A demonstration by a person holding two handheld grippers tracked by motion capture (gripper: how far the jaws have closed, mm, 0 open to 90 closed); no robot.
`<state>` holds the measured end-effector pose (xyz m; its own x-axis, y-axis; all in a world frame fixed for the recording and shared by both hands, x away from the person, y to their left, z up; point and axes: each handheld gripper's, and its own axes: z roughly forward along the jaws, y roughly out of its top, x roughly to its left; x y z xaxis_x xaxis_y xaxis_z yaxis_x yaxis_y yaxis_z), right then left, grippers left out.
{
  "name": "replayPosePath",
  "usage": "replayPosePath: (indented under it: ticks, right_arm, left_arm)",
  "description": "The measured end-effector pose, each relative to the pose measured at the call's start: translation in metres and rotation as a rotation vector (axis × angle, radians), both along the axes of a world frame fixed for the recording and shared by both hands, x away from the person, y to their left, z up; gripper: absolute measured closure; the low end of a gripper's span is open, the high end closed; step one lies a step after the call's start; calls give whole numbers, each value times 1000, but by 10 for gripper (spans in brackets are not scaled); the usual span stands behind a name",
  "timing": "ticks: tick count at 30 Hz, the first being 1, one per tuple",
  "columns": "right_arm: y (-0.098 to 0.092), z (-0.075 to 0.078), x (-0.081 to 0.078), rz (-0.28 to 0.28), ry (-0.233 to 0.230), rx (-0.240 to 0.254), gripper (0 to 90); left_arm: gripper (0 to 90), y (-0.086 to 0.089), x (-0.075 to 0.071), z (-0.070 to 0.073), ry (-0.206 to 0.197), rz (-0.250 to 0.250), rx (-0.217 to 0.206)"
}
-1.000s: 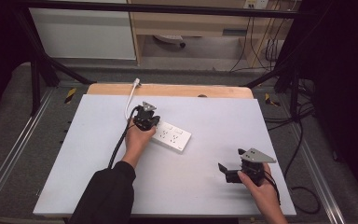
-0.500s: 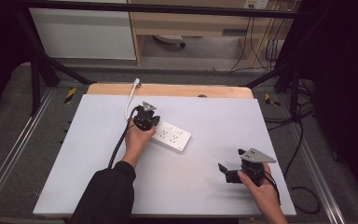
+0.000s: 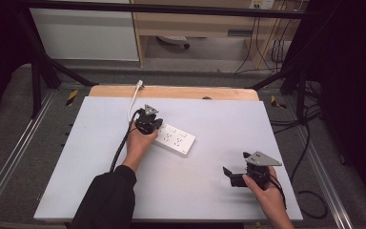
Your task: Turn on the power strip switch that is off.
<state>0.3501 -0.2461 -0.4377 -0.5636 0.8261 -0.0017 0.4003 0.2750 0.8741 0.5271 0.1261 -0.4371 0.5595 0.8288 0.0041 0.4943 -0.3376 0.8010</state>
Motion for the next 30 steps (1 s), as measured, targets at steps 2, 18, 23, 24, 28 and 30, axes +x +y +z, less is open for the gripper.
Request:
replayPosePath:
  ticks: [2, 18, 23, 24, 28, 30]
  right_arm:
    - [0, 0, 0, -1, 1, 2, 30]
    - [1, 0, 0, -2, -1, 4, 31]
    - [1, 0, 0, -2, -2, 5, 31]
    - [1, 0, 0, -2, -2, 5, 31]
    - [1, 0, 0, -2, -3, 8, 31]
    - [1, 1, 0, -3, -3, 10, 31]
  left_arm:
    - [900, 0, 0, 0, 3, 7, -9]
    - [900, -1, 2, 12, -38, -14, -37]
    - [900, -2, 1, 14, -42, -8, -52]
    - [900, -2, 0, 15, -46, -11, -54]
    - [900, 0, 0, 19, -56, -7, -71]
    - [813, 2, 0, 21, -78, 9, -65]
